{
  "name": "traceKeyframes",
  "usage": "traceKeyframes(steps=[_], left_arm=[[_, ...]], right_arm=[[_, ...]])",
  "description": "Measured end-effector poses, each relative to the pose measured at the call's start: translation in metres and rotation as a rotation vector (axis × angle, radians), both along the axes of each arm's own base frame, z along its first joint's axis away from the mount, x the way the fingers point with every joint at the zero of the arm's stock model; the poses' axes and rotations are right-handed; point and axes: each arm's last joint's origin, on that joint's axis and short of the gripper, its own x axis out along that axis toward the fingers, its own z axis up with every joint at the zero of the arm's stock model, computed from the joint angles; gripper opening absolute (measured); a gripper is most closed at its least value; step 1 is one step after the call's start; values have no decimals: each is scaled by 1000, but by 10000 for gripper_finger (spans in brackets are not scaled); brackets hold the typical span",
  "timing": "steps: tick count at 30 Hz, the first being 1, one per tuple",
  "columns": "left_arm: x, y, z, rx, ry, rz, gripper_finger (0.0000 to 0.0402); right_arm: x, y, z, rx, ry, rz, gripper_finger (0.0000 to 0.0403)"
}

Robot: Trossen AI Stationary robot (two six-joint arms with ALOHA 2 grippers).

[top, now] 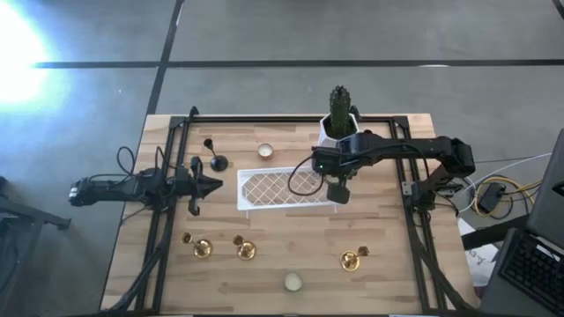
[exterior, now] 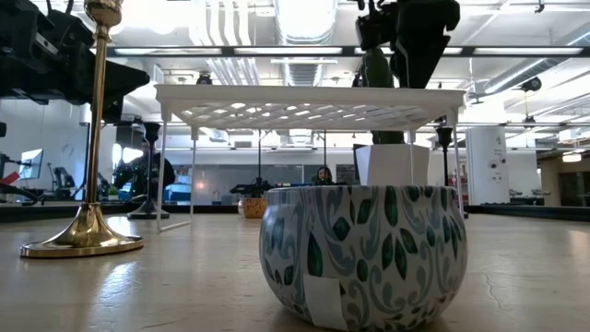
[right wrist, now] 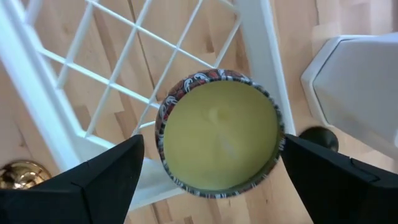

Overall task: Pick & Place candle stick holders
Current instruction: Put the red scented candle on the shelf, then put the blue scented candle on the shelf

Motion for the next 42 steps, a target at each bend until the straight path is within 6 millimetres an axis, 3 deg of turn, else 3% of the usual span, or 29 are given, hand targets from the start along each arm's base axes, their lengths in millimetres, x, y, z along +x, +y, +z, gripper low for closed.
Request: traceKeyframes(steps=[11, 18, 24, 31, 37, 42], left_arm=[[0, 0, 0, 0, 0, 0, 37], [0, 0, 0, 0, 0, 0, 37], [0, 0, 0, 0, 0, 0, 37], [0, 0, 0, 0, 0, 0, 37], [0, 0, 0, 0, 0, 0, 37], [0, 0, 0, 0, 0, 0, 37]], right_arm=[[-19, 6, 36, 2, -135, -25, 368], [-38, 24, 66, 129, -268, -61, 368], [-53, 48, 77, 255, -308, -90, 368], [-54, 88, 69, 154, -339, 18, 368], [-48, 107, 51, 23, -262, 3, 366], [-48, 118, 43, 18, -205, -12, 323]])
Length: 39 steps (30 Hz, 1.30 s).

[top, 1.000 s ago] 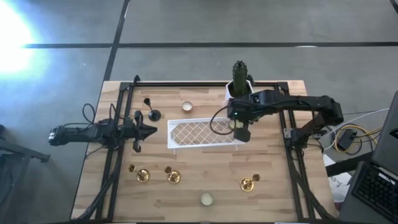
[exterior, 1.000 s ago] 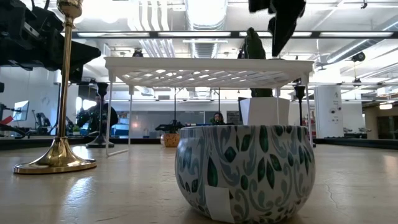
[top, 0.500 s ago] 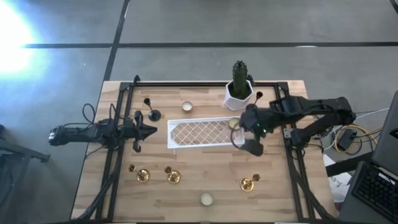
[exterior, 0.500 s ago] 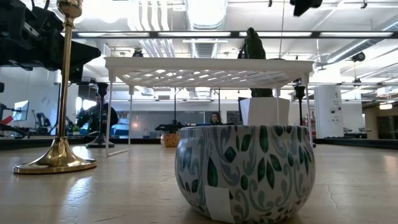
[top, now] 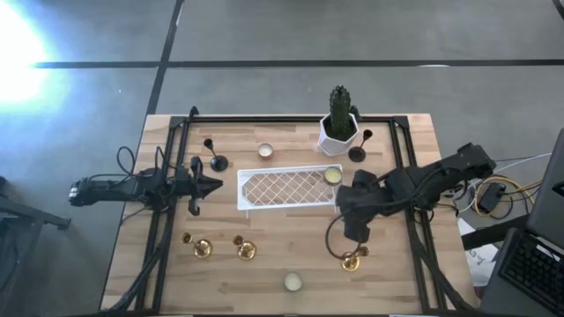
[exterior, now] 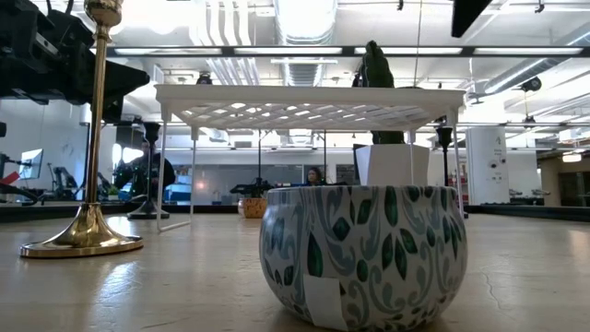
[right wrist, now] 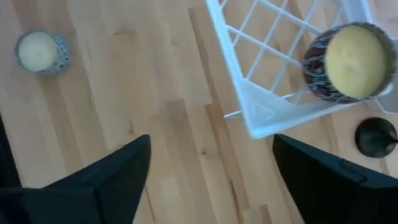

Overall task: Pick & Place candle stick holders
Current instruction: Put the blue scented candle on the shelf

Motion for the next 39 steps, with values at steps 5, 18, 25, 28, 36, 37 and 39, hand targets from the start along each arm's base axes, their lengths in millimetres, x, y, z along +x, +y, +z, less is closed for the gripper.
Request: traceKeyframes(steps=[5, 18, 25, 28, 36, 37, 39], left_arm=[[0, 0, 0, 0, 0, 0, 37], [0, 0, 0, 0, 0, 0, 37], [0, 0, 0, 0, 0, -1, 37], [0, 0, 0, 0, 0, 0, 37], [0, 0, 0, 0, 0, 0, 37], [0, 0, 0, 0, 1, 1, 37], [0, 0, 0, 0, 1, -1, 37]], right_arm=[[2, 3, 2, 18, -40, 7, 261], [6, 6, 7, 75, -91, 27, 148], [10, 8, 9, 81, -133, 64, 100], [20, 13, 14, 126, -228, 153, 83], [59, 27, 5, 141, -296, 351, 105], [63, 27, 1, 133, -261, 347, 115], [72, 27, -5, 122, -216, 344, 139]])
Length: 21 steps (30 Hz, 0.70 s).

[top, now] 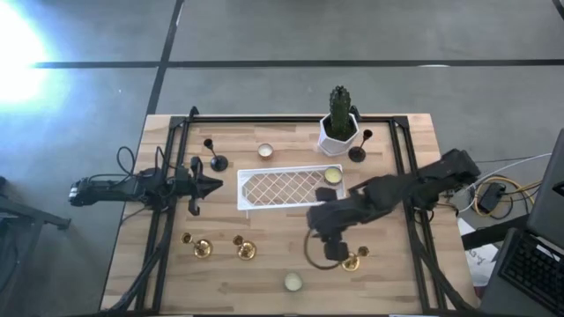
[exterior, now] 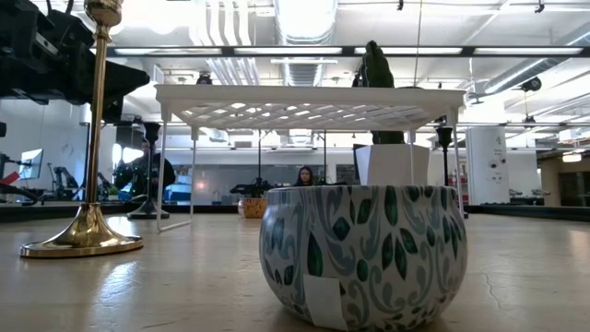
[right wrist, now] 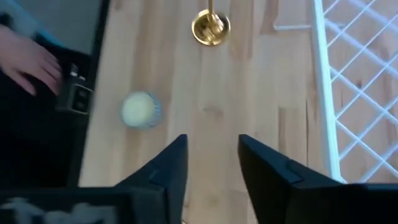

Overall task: Pick & Place candle stick holders
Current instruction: Put the blue scented candle on the shelf

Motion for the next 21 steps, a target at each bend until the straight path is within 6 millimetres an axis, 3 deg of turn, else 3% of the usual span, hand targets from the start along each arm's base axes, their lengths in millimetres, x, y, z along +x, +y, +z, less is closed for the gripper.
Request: traceKeyframes(steps=[9, 21], left_arm=[[0, 0, 0, 0, 1, 0, 37], [0, 0, 0, 0, 1, 1, 37]], right_arm=[[46, 13, -39, -64, 151, 6, 248], [89, 34, -81, -101, 374, -46, 304]])
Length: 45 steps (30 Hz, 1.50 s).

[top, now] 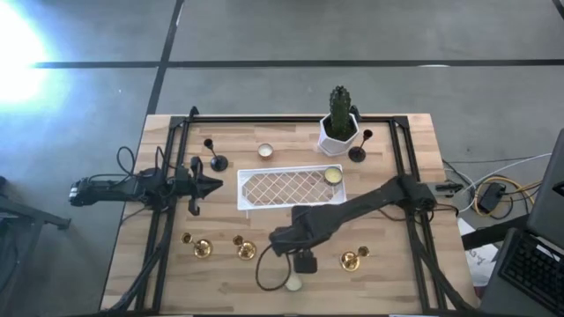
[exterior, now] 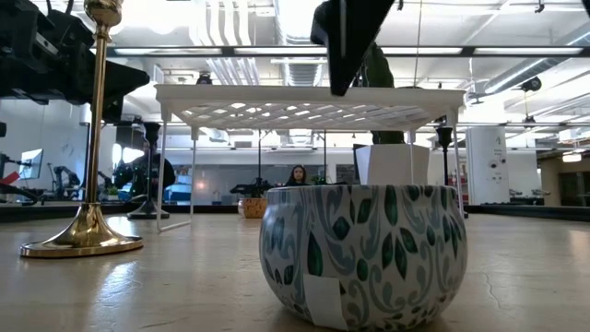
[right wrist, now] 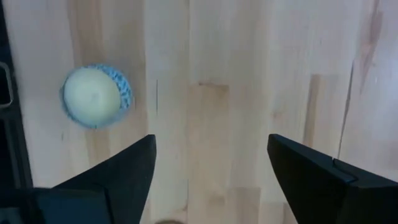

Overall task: Pick & Place candle stick holders
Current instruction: Put the blue scented candle on the shelf

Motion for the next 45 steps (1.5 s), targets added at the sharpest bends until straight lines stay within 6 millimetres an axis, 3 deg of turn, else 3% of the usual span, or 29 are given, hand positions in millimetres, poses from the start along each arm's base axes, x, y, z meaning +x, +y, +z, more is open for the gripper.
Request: traceKeyframes(steps=[6, 16, 21, 27, 45], left_arm=[[0, 0, 0, 0, 0, 0, 37], [0, 0, 0, 0, 0, -1, 37], [0, 0, 0, 0, 0, 0, 37], [0, 0, 0, 0, 0, -1, 37], [0, 0, 0, 0, 0, -1, 37]], right_arm=[[8, 22, -3, 4, 4, 18, 327], [7, 58, 4, 84, -56, -177, 352], [5, 64, 2, 115, -54, -296, 357], [8, 75, -3, 140, -122, -316, 357], [2, 83, -43, 113, -74, -355, 357]])
